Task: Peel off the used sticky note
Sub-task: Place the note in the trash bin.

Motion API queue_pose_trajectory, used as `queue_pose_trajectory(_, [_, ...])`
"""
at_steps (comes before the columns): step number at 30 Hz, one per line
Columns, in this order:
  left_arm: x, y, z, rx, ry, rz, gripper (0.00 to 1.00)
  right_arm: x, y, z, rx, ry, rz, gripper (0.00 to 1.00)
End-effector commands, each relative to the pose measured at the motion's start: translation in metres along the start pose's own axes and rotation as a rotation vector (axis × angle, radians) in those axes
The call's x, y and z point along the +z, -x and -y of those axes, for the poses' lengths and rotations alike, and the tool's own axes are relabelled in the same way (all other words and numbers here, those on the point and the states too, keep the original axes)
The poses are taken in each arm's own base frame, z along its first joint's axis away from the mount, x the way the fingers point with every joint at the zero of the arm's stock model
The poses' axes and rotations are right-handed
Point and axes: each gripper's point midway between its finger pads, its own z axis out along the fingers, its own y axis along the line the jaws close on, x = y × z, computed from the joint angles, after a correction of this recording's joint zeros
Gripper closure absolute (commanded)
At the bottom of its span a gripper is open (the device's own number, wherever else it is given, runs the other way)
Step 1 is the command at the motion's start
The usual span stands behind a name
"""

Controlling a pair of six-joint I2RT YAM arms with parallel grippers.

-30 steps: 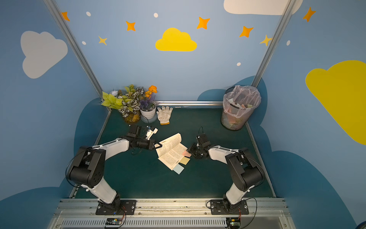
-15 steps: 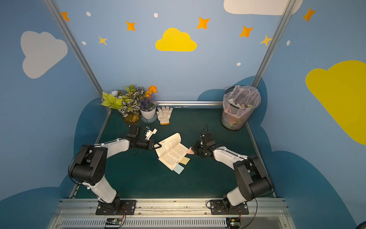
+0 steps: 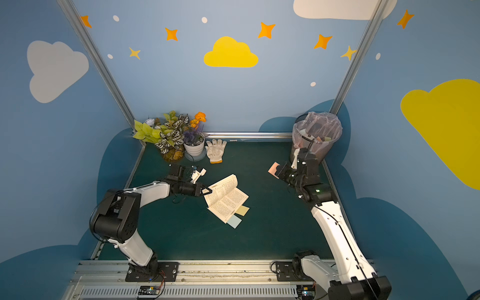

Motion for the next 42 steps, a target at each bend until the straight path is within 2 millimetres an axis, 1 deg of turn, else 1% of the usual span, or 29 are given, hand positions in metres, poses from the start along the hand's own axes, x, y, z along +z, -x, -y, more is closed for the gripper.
queue_pose_trajectory(1, [0.003,-0.008,-0.003,-0.014,0.008,-0.032,0.97,-0.022,0.042,0.033,-0.040,-0.204,0.086,1.00])
queue_pose_trajectory(2, [0.004,-0.008,-0.003,-0.013,0.009,-0.033,0.97,-0.023,0.059,0.032,-0.028,-0.205,0.112,1.00])
queue_pose_trajectory(4, [0.004,-0.009,-0.003,-0.013,0.010,-0.035,0.97,-0.020,0.088,0.042,0.006,-0.236,0.150,1.00])
queue_pose_trajectory(9, [0.005,-0.009,-0.001,-0.009,0.005,-0.039,0.97,0.006,0.159,0.072,0.057,-0.337,0.217,1.00])
queue_pose_trajectory(12, [0.006,-0.010,-0.001,-0.008,0.002,-0.043,0.97,0.029,0.186,0.085,0.049,-0.385,0.253,1.00])
queue_pose_trajectory(14, [0.007,-0.011,0.000,-0.007,0.002,-0.046,0.97,0.045,0.198,0.090,0.048,-0.403,0.254,1.00])
queue_pose_trajectory(15, [0.007,-0.010,0.000,-0.006,0.001,-0.046,0.97,0.058,0.201,0.095,0.049,-0.410,0.242,1.00])
queue_pose_trajectory(17, [0.007,-0.010,0.001,-0.003,0.001,-0.047,0.97,0.074,0.211,0.099,0.038,-0.424,0.245,1.00])
queue_pose_trajectory(22, [0.007,-0.011,0.001,-0.007,-0.005,-0.050,0.97,0.105,0.229,0.108,-0.030,-0.505,0.280,1.00])
queue_pose_trajectory(24, [0.007,-0.012,0.001,-0.010,-0.006,-0.051,0.97,0.114,0.234,0.114,-0.049,-0.532,0.281,0.93])
queue_pose_trajectory(25, [0.007,-0.012,0.002,-0.009,-0.008,-0.051,0.97,0.117,0.237,0.112,-0.077,-0.548,0.296,0.86])
queue_pose_trajectory(26, [0.007,-0.011,0.002,-0.009,-0.009,-0.050,0.97,0.119,0.238,0.110,-0.099,-0.565,0.306,0.69])
queue_pose_trajectory(27, [0.007,-0.011,0.003,-0.009,-0.011,-0.050,0.97,0.121,0.240,0.108,-0.115,-0.572,0.314,0.47])
queue_pose_trajectory(28, [0.006,-0.011,0.003,-0.007,-0.011,-0.049,0.97,0.122,0.241,0.106,-0.125,-0.579,0.321,0.36])
queue_pose_trajectory(29, [0.006,-0.011,0.004,-0.005,-0.012,-0.049,0.97,0.123,0.242,0.106,-0.132,-0.585,0.325,0.21])
queue_pose_trajectory(30, [0.006,-0.011,0.005,-0.003,-0.014,-0.049,0.97,0.124,0.243,0.105,-0.135,-0.585,0.326,0.14])
queue_pose_trajectory(31, [0.006,-0.011,0.005,-0.004,-0.015,-0.049,0.97,0.124,0.244,0.104,-0.135,-0.582,0.324,0.10])
queue_pose_trajectory(35, [0.005,-0.010,0.006,0.001,-0.017,-0.046,0.97,0.124,0.244,0.099,-0.124,-0.557,0.303,0.08])
queue_pose_trajectory(37, [0.005,-0.010,0.006,0.000,-0.017,-0.046,0.97,0.121,0.244,0.090,-0.140,-0.530,0.296,0.08])
queue_pose_trajectory(40, [0.005,-0.010,0.007,0.004,-0.018,-0.045,0.97,0.110,0.243,0.070,-0.160,-0.483,0.296,0.08])
queue_pose_trajectory(42, [0.005,-0.010,0.006,0.003,-0.017,-0.047,0.97,0.099,0.235,0.054,-0.163,-0.448,0.272,0.08])
